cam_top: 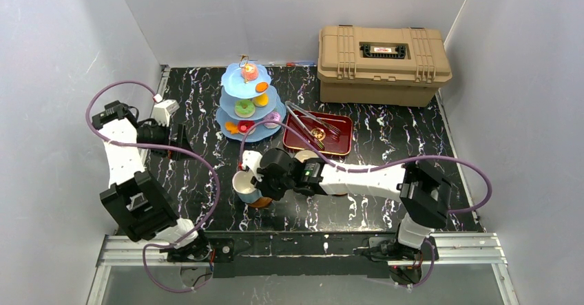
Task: Serve the afternoon tea
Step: Place the cup on the coaster.
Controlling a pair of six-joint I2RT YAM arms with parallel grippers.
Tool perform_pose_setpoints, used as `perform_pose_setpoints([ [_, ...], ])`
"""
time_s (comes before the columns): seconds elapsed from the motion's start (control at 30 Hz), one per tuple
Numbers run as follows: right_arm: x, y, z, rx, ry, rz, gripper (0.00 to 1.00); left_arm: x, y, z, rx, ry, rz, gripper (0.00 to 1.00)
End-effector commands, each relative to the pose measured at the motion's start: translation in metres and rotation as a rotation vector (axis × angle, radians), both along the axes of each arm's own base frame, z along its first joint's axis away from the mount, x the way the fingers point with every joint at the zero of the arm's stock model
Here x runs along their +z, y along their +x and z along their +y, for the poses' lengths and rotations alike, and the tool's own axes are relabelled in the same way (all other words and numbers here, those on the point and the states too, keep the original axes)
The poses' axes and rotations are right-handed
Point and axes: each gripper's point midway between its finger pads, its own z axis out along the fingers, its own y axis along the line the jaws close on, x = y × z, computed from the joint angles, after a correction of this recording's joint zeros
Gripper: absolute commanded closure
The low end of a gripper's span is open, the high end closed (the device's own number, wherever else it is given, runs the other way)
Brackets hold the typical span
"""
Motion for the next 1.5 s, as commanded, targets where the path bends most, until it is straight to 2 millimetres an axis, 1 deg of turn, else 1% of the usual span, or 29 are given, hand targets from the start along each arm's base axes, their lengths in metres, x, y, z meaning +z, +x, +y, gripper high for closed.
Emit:
perform_pose_setpoints([
  [0.0, 0.029, 0.011, 0.005, -0.074, 0.091, -0.045, 0.99, 0.009, 0.002, -0.005, 0.026, 0.02, -0.045, 0.02],
  [0.33, 0.031, 0.016, -0.006, -0.105, 0.064, -0.076, 0.99, 0.009, 0.005, -0.005, 0.035, 0.025, -0.071, 0.02],
  [0.5, 0.027, 0.015, -0.009, -0.108, 0.019, -0.094, 0.99, 0.006, 0.005, -0.009, 0.036, 0.016, -0.087, 0.02],
  [0.53, 0.027, 0.014, -0.008, -0.105, 0.014, -0.093, 0.95, 0.006, 0.005, -0.01, 0.037, 0.014, -0.09, 0.02],
  [0.67, 0.024, 0.01, -0.009, -0.102, -0.016, -0.093, 0.73, 0.003, 0.008, -0.017, 0.039, 0.017, -0.093, 0.02],
  [0.77, 0.025, 0.009, -0.01, -0.11, -0.03, -0.093, 0.49, 0.003, 0.014, -0.022, 0.046, 0.025, -0.104, 0.02],
  [0.8, 0.028, 0.009, -0.01, -0.113, -0.026, -0.092, 0.43, 0.003, 0.016, -0.024, 0.044, 0.028, -0.11, 0.02],
  [0.83, 0.03, 0.009, -0.009, -0.114, -0.021, -0.093, 0.34, 0.003, 0.017, -0.025, 0.043, 0.029, -0.115, 0.02],
  [0.87, 0.034, 0.009, -0.007, -0.118, -0.013, -0.093, 0.26, 0.003, 0.018, -0.027, 0.042, 0.026, -0.116, 0.02],
  [0.93, 0.044, 0.01, -0.005, -0.123, 0.011, -0.096, 0.14, 0.004, 0.02, -0.03, 0.042, 0.018, -0.118, 0.02],
  [0.97, 0.049, 0.011, -0.003, -0.127, 0.025, -0.099, 0.04, 0.004, 0.02, -0.031, 0.043, 0.012, -0.117, 0.02],
  [1.0, 0.056, 0.012, -0.001, -0.131, 0.042, -0.103, 0.02, 0.004, 0.02, -0.032, 0.041, 0.007, -0.116, 0.02],
  [1.07, 0.072, 0.015, 0.001, -0.144, 0.073, -0.116, 0.02, 0.003, 0.019, -0.037, 0.041, -0.012, -0.117, 0.02],
  [1.13, 0.09, 0.023, -0.002, -0.189, 0.101, -0.15, 0.02, 0.004, 0.021, -0.041, 0.043, -0.032, -0.131, 0.02],
  [1.2, 0.111, 0.042, -0.016, -0.291, 0.138, -0.208, 0.02, 0.002, 0.027, -0.044, 0.07, -0.041, -0.141, 0.02],
  [1.23, 0.118, 0.056, -0.026, -0.358, 0.158, -0.231, 0.02, 0.002, 0.032, -0.045, 0.093, -0.047, -0.148, 0.02],
  [1.27, 0.126, 0.078, -0.044, -0.461, 0.179, -0.26, 0.02, -0.002, 0.038, -0.045, 0.123, -0.045, -0.152, 0.02],
  [1.3, 0.13, 0.097, -0.062, -0.551, 0.203, -0.27, 0.02, -0.006, 0.045, -0.044, 0.162, -0.042, -0.164, 0.02],
  [1.37, 0.127, 0.135, -0.11, -0.753, 0.245, -0.272, 0.02, -0.017, 0.059, -0.041, 0.25, -0.04, -0.179, 0.02],
  [1.4, 0.129, 0.156, -0.142, -0.879, 0.278, -0.283, 0.02, -0.028, 0.062, -0.041, 0.277, -0.039, -0.189, 0.02],
  [1.43, 0.129, 0.173, -0.177, -1.008, 0.298, -0.308, 0.02, -0.029, 0.071, -0.039, 0.295, -0.032, -0.234, 0.02],
  [1.47, 0.124, 0.185, -0.211, -1.121, 0.31, -0.34, 0.01, -0.034, 0.076, -0.038, 0.314, -0.028, -0.27, 0.02],
])
